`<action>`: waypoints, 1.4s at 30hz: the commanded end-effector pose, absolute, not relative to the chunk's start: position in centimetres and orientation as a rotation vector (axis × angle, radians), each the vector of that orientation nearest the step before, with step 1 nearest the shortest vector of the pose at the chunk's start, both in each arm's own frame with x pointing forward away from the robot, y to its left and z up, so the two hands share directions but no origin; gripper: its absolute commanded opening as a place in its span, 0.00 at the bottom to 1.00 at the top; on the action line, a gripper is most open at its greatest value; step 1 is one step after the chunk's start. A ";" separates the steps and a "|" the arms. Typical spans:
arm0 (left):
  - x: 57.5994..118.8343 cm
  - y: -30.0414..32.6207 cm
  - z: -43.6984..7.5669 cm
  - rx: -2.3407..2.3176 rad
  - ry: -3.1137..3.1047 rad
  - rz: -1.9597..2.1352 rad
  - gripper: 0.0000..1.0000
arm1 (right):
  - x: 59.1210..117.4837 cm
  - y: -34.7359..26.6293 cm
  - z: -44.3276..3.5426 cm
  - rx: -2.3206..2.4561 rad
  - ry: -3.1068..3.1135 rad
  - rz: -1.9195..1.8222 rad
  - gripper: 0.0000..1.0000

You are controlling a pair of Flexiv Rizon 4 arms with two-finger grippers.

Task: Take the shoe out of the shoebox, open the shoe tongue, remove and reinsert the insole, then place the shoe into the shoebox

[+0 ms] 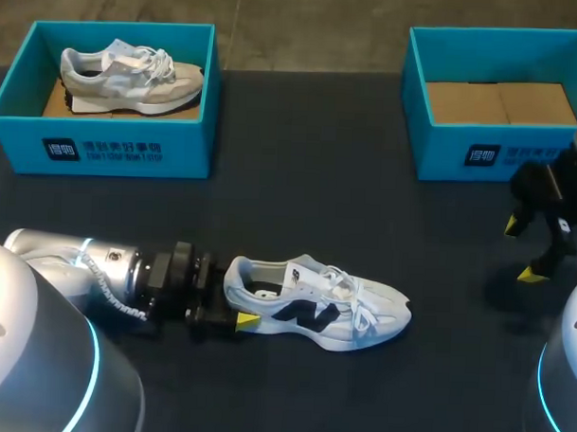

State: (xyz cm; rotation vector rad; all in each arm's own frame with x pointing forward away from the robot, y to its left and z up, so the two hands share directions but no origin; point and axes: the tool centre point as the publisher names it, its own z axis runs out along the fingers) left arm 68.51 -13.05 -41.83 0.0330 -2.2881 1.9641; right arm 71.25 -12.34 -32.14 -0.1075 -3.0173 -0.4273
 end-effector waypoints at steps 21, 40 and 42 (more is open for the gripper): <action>68.1 -12.4 -42.5 -0.020 -2.271 1.965 1.00 | 71.2 -12.3 -32.2 -0.109 -3.019 -0.423 1.00; 68.8 -13.5 -42.6 -0.011 -2.270 1.969 0.23 | 71.2 -12.3 -32.2 -0.109 -3.019 -0.423 1.00; 68.8 -13.4 -42.6 -0.011 -2.270 1.972 0.00 | 71.2 -12.3 -32.2 -0.109 -3.019 -0.423 1.00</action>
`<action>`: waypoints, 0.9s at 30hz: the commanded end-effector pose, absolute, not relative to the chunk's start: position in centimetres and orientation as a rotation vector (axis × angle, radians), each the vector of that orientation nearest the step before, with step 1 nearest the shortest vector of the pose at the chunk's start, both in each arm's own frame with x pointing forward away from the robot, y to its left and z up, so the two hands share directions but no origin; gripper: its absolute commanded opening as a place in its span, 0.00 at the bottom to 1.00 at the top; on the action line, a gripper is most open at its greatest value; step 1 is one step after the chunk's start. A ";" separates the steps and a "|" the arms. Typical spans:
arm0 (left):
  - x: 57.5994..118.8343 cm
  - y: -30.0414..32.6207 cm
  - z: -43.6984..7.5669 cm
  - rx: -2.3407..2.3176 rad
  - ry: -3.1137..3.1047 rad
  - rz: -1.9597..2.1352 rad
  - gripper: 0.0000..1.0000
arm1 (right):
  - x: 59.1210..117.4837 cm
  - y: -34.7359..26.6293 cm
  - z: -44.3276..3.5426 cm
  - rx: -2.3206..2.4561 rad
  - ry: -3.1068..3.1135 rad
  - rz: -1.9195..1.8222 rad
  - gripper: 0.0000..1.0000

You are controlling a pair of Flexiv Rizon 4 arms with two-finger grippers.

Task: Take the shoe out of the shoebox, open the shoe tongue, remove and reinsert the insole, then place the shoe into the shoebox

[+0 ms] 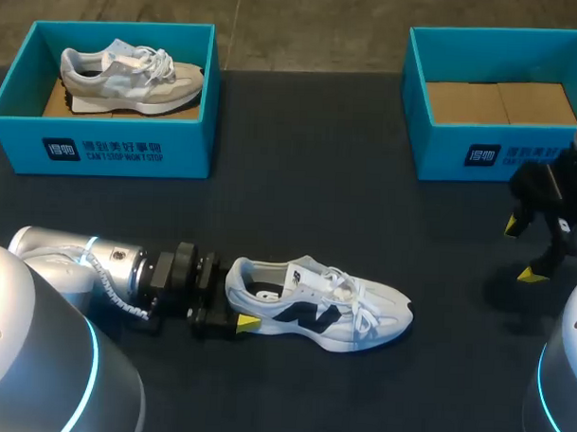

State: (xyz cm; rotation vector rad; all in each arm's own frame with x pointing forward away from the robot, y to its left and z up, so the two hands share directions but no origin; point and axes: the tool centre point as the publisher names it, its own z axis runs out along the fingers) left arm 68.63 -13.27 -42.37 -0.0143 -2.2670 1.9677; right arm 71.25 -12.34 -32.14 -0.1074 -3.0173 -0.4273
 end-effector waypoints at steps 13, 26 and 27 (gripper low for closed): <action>68.5 -12.7 -42.7 0.000 -2.276 1.988 0.00 | 71.2 -12.3 -32.2 -0.109 -3.019 -0.423 1.00; 68.5 -12.7 -42.7 0.000 -2.276 1.988 0.00 | 71.6 -10.1 -30.7 -0.140 -3.032 -0.313 1.00; 68.5 -12.7 -42.7 0.000 -2.276 1.988 0.00 | 71.6 -9.4 -30.5 -0.139 -3.030 -0.288 1.00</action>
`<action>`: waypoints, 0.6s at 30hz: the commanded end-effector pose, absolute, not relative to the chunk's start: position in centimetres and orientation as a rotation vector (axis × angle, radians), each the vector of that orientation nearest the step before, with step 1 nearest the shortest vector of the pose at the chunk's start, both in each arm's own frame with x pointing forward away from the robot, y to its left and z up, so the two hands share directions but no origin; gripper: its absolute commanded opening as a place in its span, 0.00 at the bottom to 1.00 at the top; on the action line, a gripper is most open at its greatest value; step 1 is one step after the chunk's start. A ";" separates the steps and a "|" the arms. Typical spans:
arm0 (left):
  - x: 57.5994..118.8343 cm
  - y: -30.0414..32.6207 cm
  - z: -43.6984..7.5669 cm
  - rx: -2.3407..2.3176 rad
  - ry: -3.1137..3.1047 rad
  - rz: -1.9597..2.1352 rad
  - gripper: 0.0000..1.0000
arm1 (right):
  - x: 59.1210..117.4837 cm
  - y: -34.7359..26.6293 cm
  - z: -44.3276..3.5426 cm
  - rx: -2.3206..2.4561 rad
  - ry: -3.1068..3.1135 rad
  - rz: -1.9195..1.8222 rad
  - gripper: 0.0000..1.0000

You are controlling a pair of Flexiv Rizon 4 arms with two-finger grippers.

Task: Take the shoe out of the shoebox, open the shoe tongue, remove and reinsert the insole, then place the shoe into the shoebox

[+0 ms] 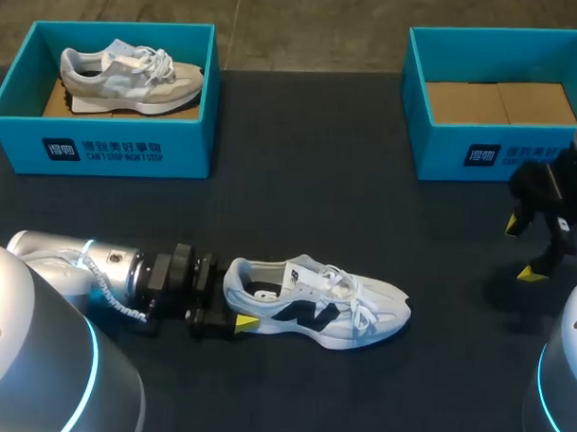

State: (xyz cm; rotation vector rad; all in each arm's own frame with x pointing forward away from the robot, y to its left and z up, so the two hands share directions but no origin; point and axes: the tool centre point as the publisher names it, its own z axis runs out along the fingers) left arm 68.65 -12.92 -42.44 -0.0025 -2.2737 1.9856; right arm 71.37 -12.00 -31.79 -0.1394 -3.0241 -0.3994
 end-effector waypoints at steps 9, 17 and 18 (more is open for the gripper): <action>68.5 -12.7 -42.7 0.000 -2.276 1.988 0.00 | 71.1 -2.8 -28.5 -0.161 -3.018 -0.129 1.00; 68.5 -12.7 -42.7 0.000 -2.276 1.988 0.00 | 69.9 3.1 -27.7 -0.156 -3.015 0.006 1.00; 68.5 -12.7 -42.7 0.000 -2.276 1.988 0.00 | 69.7 3.7 -27.7 -0.153 -3.011 0.012 1.00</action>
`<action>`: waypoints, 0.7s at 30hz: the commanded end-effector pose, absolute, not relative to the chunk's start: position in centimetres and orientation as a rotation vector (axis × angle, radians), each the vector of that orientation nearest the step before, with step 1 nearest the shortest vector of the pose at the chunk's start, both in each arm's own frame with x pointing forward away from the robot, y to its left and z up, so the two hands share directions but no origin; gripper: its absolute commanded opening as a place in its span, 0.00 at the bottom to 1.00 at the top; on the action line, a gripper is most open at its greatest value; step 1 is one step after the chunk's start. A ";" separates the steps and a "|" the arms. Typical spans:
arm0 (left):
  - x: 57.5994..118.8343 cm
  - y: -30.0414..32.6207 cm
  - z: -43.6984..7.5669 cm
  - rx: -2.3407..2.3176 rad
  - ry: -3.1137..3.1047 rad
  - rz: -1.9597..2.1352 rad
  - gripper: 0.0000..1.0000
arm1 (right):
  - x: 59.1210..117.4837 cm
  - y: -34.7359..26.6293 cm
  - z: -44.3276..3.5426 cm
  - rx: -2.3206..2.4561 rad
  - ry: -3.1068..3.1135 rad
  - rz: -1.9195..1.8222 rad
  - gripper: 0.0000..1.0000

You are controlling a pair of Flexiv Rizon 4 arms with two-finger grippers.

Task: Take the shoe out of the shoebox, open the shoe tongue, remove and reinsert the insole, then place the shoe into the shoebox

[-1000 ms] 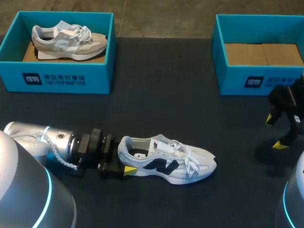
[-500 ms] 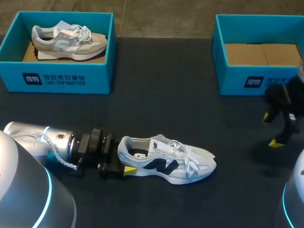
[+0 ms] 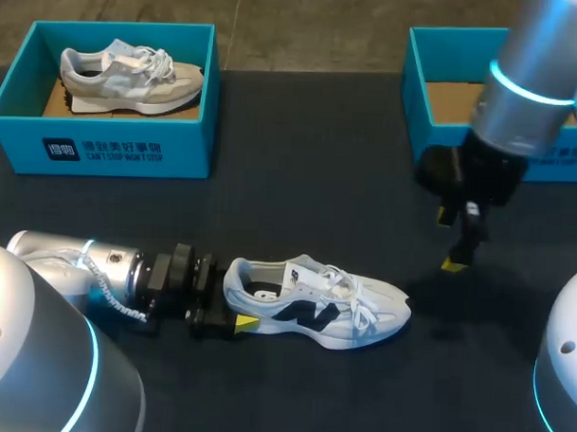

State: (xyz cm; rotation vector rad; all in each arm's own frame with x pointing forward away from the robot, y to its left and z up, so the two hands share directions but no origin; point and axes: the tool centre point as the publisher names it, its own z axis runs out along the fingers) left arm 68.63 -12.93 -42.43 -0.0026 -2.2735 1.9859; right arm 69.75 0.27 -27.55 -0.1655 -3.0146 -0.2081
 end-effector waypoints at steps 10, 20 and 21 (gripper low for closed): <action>68.5 -12.7 -42.7 0.000 -2.276 1.988 0.00 | 69.0 4.9 -27.3 -0.075 -2.998 -0.016 1.00; 68.5 -12.7 -42.7 0.000 -2.276 1.988 0.00 | 69.0 4.9 -27.3 -0.075 -2.998 -0.016 1.00; 68.5 -12.7 -42.7 0.000 -2.276 1.988 0.00 | 69.0 4.9 -27.3 -0.075 -2.998 -0.016 1.00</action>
